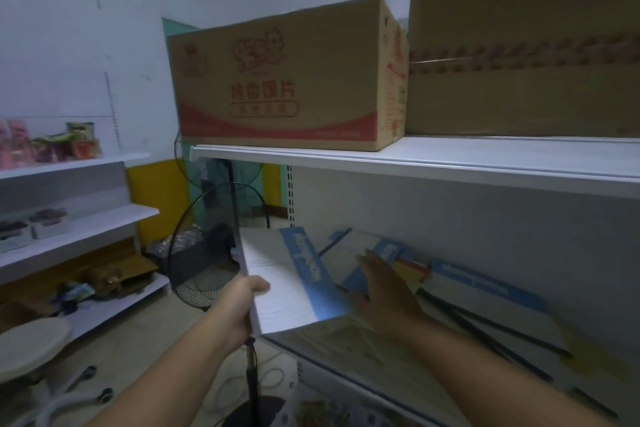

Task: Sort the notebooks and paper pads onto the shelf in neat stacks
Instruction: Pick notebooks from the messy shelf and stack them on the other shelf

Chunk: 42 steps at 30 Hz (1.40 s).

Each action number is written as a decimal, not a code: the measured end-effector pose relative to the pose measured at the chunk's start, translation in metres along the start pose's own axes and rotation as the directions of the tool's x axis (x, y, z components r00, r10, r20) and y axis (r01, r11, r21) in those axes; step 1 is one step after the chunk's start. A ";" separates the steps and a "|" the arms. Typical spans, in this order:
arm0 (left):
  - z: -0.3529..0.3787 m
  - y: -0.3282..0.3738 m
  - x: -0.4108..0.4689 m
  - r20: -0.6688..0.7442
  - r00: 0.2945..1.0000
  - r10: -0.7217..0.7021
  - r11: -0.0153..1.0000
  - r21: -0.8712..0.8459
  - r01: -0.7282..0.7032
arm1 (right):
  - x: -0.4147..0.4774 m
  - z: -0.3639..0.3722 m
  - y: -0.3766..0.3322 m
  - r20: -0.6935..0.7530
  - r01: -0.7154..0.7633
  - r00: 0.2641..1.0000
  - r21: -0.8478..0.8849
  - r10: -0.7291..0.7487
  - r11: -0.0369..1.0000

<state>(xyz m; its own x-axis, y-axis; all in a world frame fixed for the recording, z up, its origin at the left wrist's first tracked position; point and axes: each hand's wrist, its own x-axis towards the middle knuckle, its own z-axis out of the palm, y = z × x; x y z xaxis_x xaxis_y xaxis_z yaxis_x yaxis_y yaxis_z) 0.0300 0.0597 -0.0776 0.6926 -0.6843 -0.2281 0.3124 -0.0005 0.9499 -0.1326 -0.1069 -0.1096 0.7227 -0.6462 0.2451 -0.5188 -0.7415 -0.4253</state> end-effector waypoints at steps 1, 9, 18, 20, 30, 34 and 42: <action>-0.012 0.003 0.001 0.004 1.000 -0.013 1.000 0.010 0.012 | 0.008 0.005 -0.004 0.029 -0.046 0.998 -0.114 0.049 0.992; -0.051 0.013 0.022 0.133 0.983 -0.123 0.987 0.115 0.108 | 0.013 0.001 -0.024 -0.144 -0.239 0.967 -0.207 0.212 0.949; -0.051 0.009 0.050 0.172 0.974 -0.147 0.983 0.130 0.126 | 0.008 -0.019 -0.002 -0.427 -0.143 0.893 0.035 0.144 0.989; -0.049 0.003 0.056 0.166 0.977 -0.134 0.985 0.135 0.112 | 0.002 -0.019 -0.009 -0.559 -0.022 0.823 0.142 0.098 0.990; -0.020 -0.018 0.060 0.246 0.969 -0.023 0.999 0.050 0.011 | -0.025 0.020 -0.012 -0.069 0.429 0.891 -0.197 -0.449 0.882; -0.033 -0.021 0.059 0.251 0.967 -0.043 0.999 0.013 0.041 | -0.022 0.002 0.017 -0.012 -0.013 1.000 -0.206 0.011 0.978; -0.057 -0.028 0.057 0.239 0.971 -0.020 1.000 0.010 0.019 | -0.027 -0.020 0.021 -0.090 -0.107 0.992 -0.196 0.090 0.975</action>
<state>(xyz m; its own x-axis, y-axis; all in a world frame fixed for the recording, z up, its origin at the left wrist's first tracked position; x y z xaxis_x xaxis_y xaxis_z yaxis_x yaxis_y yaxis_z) 0.0978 0.0618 -0.1292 0.5102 -0.8389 -0.1897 0.3189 -0.0204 0.9476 -0.1724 -0.1084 -0.1076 0.6291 -0.7242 0.2827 -0.6722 -0.6893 -0.2700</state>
